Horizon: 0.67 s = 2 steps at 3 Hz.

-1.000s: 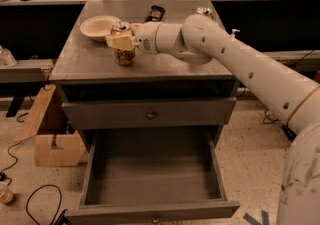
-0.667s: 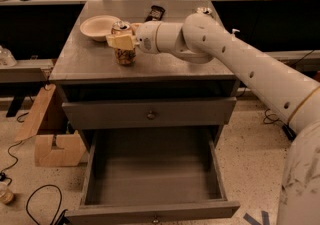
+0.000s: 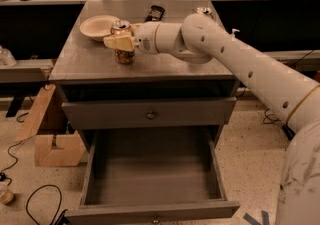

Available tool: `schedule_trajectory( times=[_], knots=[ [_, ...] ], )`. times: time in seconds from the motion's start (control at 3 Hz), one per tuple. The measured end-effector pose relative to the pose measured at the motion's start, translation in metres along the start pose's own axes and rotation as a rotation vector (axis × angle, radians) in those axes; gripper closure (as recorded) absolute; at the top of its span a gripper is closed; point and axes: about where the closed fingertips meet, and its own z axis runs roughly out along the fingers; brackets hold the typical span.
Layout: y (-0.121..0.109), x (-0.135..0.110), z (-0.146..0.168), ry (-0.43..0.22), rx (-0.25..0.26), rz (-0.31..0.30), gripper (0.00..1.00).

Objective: Pick orange can from middle drawer and place on counter

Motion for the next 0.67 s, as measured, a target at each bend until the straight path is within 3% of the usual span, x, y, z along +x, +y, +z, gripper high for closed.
schedule_trajectory(
  times=[0.33,0.67],
  knots=[
    [0.0016,-0.0001,0.0019,0.000,-0.004,0.000,0.00],
    [0.0017,-0.0001,0.0019,0.000,-0.004,0.000,0.00]
  ],
)
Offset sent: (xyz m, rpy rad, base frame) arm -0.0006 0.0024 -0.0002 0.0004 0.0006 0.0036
